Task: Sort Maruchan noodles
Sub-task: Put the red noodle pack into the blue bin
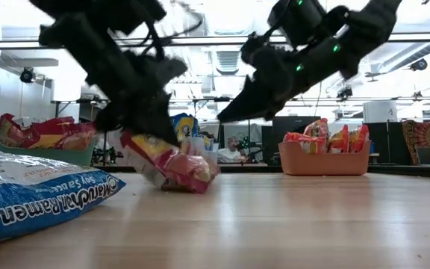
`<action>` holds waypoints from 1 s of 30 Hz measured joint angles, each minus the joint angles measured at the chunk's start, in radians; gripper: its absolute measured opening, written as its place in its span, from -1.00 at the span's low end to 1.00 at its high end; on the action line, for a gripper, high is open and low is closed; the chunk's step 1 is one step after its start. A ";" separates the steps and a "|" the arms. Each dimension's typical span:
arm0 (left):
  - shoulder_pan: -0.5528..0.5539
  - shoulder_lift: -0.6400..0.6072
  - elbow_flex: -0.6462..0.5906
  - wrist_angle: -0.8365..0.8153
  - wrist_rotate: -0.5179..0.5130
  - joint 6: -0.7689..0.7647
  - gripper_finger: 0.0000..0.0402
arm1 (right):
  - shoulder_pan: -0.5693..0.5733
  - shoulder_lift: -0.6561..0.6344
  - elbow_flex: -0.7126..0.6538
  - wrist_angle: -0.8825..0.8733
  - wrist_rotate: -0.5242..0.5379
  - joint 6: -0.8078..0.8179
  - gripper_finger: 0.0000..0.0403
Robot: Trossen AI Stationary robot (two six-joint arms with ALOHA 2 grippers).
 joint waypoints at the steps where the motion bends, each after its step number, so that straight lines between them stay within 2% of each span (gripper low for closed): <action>1: -0.005 -0.002 0.019 -0.005 0.000 0.039 -0.82 | 0.000 -0.032 -0.006 -0.035 0.011 -0.010 -0.91; 6: -0.033 -0.016 0.160 -0.165 -0.022 0.246 -0.83 | 0.000 -0.194 -0.047 -0.173 0.143 -0.047 -0.91; 12: -0.093 -0.017 0.388 -0.465 -0.058 0.543 -0.83 | 0.000 -0.349 -0.162 -0.137 0.218 -0.043 -0.91; 14: -0.121 -0.017 0.467 -0.598 -0.068 0.593 -0.82 | 0.000 -0.383 -0.201 -0.108 0.238 -0.031 -0.91; 19: -0.168 -0.017 0.678 -1.064 -0.162 0.495 -0.82 | 0.000 -0.431 -0.307 -0.011 0.282 0.014 -0.91; 24: -0.185 -0.019 0.815 -1.391 -0.160 0.302 -0.82 | 0.000 -0.430 -0.368 0.082 0.283 0.025 -0.91; 26: -0.182 -0.022 0.833 -1.449 -0.160 0.238 -0.82 | 0.000 -0.428 -0.373 0.092 0.283 0.027 -0.91; 30: -0.178 -0.052 0.825 -1.446 -0.150 0.248 -0.82 | 0.000 -0.424 -0.374 0.093 0.284 0.026 -0.91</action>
